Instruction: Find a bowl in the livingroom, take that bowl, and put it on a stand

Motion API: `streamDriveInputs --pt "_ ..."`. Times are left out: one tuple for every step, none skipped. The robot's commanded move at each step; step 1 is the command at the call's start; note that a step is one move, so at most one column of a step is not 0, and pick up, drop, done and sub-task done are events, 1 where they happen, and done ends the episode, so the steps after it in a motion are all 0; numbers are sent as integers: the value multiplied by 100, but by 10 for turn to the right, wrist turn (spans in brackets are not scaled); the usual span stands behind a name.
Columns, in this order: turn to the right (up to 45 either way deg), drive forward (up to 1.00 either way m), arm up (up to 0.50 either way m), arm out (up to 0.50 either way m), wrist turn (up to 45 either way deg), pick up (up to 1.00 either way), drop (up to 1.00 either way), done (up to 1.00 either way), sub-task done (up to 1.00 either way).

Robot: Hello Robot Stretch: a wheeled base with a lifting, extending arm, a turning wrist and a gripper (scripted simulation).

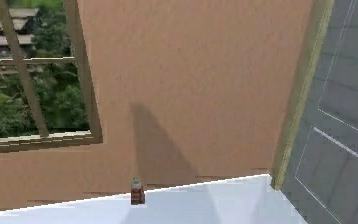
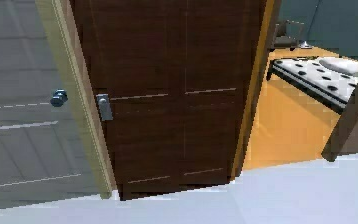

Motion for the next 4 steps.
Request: streamDriveInputs --pt "-90 0 0 0 0 0 0 0 0" --pt "-30 0 0 0 0 0 0 0 0" --pt "0 30 0 0 0 0 0 0 0" --pt "-450 0 0 0 0 0 0 0 0"
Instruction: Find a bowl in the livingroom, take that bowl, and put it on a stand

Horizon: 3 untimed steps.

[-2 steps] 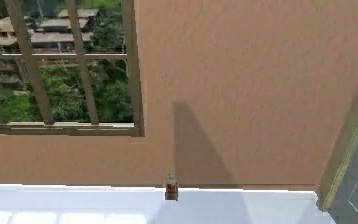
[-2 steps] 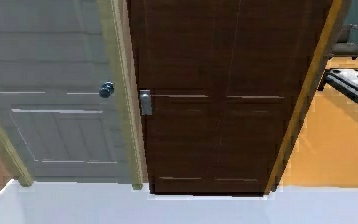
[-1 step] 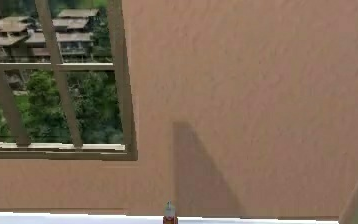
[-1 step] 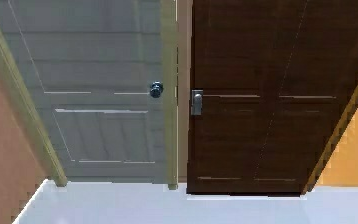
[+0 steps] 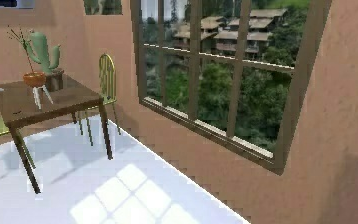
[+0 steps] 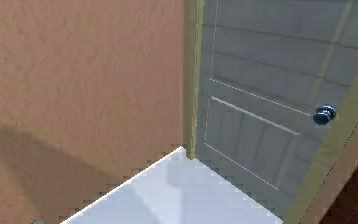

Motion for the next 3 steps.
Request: streamDriveInputs --pt "-120 0 0 0 0 0 0 0 0" --pt "0 100 0 0 0 0 0 0 0" --pt "-450 0 0 0 0 0 0 0 0"
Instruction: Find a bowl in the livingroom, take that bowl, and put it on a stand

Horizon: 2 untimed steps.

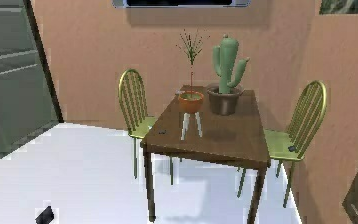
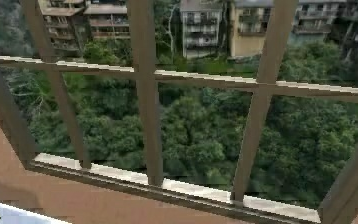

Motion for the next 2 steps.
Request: streamDriveInputs --pt "-360 0 0 0 0 0 0 0 0" --pt "0 40 0 0 0 0 0 0 0"
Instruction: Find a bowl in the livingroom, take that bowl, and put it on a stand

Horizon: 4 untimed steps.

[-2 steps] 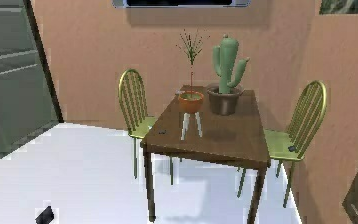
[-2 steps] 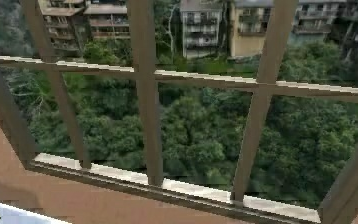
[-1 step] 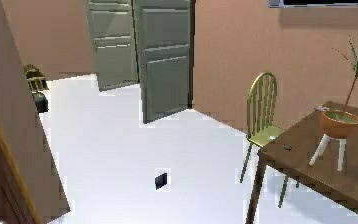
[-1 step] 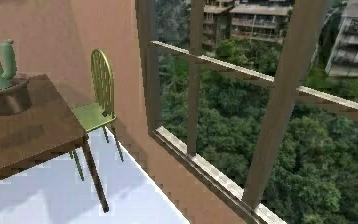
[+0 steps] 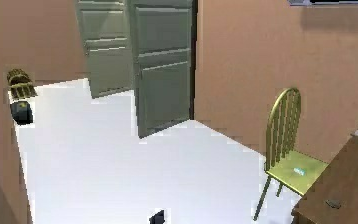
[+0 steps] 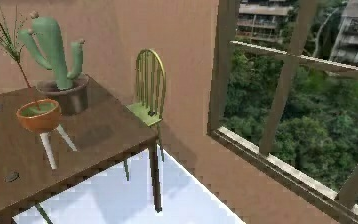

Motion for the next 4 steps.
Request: streamDriveInputs --pt "-240 0 0 0 0 0 0 0 0" --pt "0 100 0 0 0 0 0 0 0" --pt "-30 0 0 0 0 0 0 0 0" --pt "0 5 0 0 0 0 0 0 0"
